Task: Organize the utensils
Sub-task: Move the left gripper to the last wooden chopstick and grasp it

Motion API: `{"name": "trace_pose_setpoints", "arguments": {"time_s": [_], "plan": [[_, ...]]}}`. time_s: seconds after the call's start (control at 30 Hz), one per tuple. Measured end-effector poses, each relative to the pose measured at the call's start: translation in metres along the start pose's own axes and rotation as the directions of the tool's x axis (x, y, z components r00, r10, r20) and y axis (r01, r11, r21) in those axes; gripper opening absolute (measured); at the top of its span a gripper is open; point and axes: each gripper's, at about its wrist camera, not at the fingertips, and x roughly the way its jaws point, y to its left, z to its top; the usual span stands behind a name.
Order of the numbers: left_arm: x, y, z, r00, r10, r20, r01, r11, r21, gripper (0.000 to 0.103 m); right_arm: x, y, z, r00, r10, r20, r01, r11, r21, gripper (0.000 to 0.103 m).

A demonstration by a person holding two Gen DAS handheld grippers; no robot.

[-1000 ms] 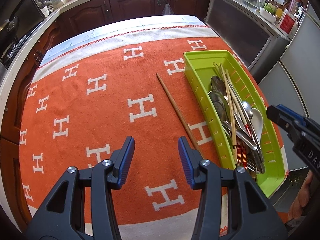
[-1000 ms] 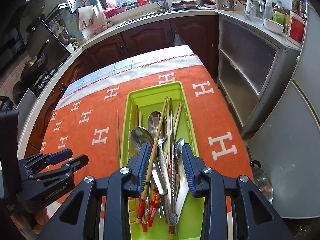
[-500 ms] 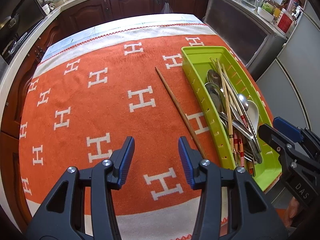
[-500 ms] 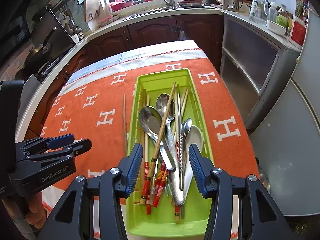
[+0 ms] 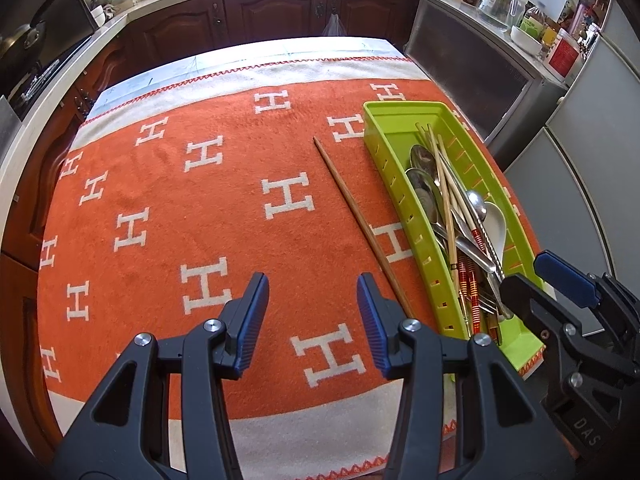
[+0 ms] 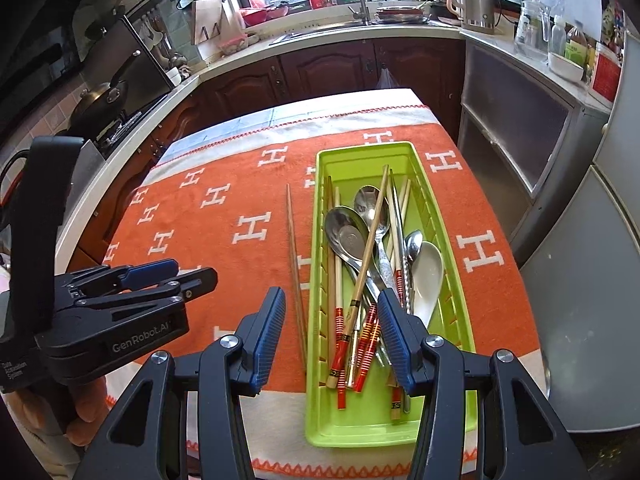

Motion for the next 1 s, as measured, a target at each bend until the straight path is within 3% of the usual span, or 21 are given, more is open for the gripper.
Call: {"name": "trace_pose_setpoints", "arguments": {"time_s": [0.33, 0.63, 1.0], "plan": [[0.015, -0.002, 0.012, 1.000, -0.025, -0.017, 0.025, 0.999, -0.027, 0.045, -0.010, 0.009, 0.005, 0.999, 0.013, 0.035, -0.013, 1.000, -0.020, 0.048], [0.055, -0.009, 0.029, 0.993, -0.099, -0.070, 0.092, 0.991, -0.099, 0.045, 0.007, -0.009, 0.006, 1.000, 0.013, 0.011, -0.013, 1.000, 0.026, 0.048], [0.094, -0.034, 0.033, 0.991, -0.048, -0.128, 0.041, 0.998, -0.057, 0.045, 0.027, -0.034, 0.004, 1.000, 0.020, -0.010, -0.019, 0.995, 0.097, 0.048]]}}
